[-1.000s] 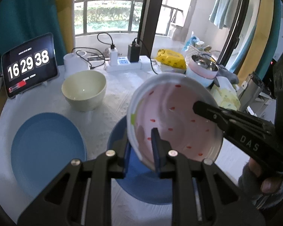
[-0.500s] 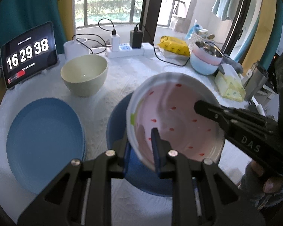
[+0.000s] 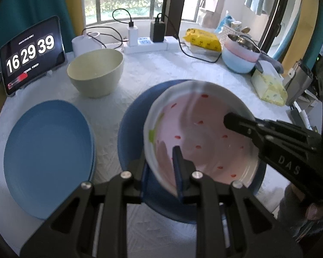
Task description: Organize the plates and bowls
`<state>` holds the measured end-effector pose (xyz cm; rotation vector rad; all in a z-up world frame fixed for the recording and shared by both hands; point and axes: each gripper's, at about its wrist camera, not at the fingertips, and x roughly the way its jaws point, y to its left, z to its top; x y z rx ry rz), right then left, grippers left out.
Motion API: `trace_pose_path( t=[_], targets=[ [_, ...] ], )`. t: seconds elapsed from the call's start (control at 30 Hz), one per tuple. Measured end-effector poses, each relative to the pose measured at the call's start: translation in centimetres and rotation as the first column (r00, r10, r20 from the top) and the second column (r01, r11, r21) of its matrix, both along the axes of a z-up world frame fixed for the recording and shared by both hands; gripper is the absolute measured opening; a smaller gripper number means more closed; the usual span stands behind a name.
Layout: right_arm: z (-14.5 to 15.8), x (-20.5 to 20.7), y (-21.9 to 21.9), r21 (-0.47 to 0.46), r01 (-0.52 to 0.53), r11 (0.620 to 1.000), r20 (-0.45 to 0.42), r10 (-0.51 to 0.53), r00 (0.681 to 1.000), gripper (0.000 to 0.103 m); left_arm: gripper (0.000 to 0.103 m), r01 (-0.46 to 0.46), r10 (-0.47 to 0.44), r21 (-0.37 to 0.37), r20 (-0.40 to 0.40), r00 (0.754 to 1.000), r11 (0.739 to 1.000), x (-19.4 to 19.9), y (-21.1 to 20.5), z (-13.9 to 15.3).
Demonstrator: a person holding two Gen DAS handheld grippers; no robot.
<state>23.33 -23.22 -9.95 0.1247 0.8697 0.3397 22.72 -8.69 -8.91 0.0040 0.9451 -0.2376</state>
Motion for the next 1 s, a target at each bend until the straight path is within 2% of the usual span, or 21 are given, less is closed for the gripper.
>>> trace_pose_path(
  t=[0.23,0.47,0.7,0.9,1.0],
  targets=[
    [-0.2,0.2,0.0,-0.015,-0.008,1.000,-0.005,0.008,1.000,0.011,0.022,-0.004,0.003,0.041,0.015,1.000,0.999,0.0,-0.5,-0.1],
    [-0.2,0.1,0.7,-0.074,-0.014,0.997,0.003,0.014,1.000,0.014,0.023,-0.010,0.008,0.070,0.017,1.000,0.997,-0.1,-0.9,-0.2],
    [-0.4,0.1,0.8,-0.105,-0.011,0.994,0.011,0.012,1.000,0.014,0.025,-0.020,0.019,0.075,0.014,1.000,0.997,-0.3,-1.1,0.0],
    [-0.6,0.4,0.7,-0.124,-0.024,0.992,0.002,0.025,1.000,0.016,0.025,-0.010,0.003,0.093,0.073,0.997,0.996,-1.1,-1.4,0.9],
    [-0.6,0.4,0.8,-0.128,-0.019,0.992,0.006,0.020,1.000,0.016,0.025,-0.006,0.000,0.092,0.070,0.998,0.996,-1.1,-1.5,0.8]
  ],
)
